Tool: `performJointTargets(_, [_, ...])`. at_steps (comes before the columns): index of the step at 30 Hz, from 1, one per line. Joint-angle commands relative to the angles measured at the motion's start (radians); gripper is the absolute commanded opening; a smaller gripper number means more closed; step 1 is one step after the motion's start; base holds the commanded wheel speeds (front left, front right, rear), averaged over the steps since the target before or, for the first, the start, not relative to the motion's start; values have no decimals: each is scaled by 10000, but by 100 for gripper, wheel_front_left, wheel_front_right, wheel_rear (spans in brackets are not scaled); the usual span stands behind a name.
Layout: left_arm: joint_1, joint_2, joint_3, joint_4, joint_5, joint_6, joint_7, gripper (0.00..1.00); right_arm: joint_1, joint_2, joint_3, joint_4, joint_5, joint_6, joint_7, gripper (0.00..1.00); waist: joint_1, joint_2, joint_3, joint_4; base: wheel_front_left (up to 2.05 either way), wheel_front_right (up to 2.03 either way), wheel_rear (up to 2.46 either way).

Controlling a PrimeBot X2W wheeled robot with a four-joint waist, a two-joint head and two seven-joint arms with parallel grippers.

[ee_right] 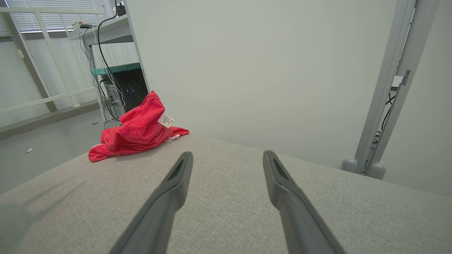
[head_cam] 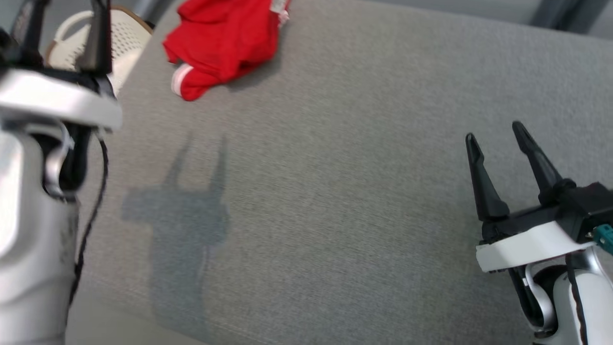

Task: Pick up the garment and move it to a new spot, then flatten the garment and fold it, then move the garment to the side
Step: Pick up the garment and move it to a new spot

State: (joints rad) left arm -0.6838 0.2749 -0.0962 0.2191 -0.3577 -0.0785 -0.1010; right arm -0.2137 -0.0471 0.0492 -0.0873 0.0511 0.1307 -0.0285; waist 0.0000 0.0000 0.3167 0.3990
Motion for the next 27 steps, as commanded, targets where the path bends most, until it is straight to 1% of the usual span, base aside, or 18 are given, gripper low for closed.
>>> performJointTargets(1, [-480,-49,120,307,-375,-86,231,100,-151,-72,-17,-235,-93,1,98,100,0,0,907,-796,0,0,0])
performJointTargets(3, [-1318,310,49,851,-511,-238,657,100,-287,-67,-10,-594,-214,1,245,100,0,0,1305,-1043,0,0,0])
performJointTargets(6, [-2353,552,-153,1773,-744,-371,1172,100,-449,-55,74,-1032,-337,1,447,100,0,0,1871,-1376,0,0,0])
performJointTargets(11, [-3484,863,-980,3055,-1013,-504,1823,100,-670,-61,29,-1530,-493,1,536,100,0,0,2629,-1783,0,0,0])
performJointTargets(18, [-4082,1020,-2126,4219,-1669,-511,2231,100,-754,-58,-47,-1801,-563,1,519,100,0,0,3122,-2007,0,0,0])
performJointTargets(20, [-4215,1138,-2344,4793,-1789,-513,2399,100,-770,-56,-82,-1793,-521,1,460,100,0,0,3168,-2033,0,0,0])
performJointTargets(25, [-4378,1263,-2608,5734,-1720,-504,2914,100,-798,-56,-58,-1688,-405,1,414,100,0,0,3115,-2043,0,0,0])
performJointTargets(26, [-4395,1280,-2631,5908,-1714,-464,3004,89,-810,-56,-45,-1664,-381,1,390,100,0,0,3098,-2046,0,0,0])
performJointTargets(27, [-4400,1296,-2664,6041,-1701,-473,3058,67,-818,-56,-37,-1639,-368,1,369,100,0,0,3081,-2051,0,0,0])
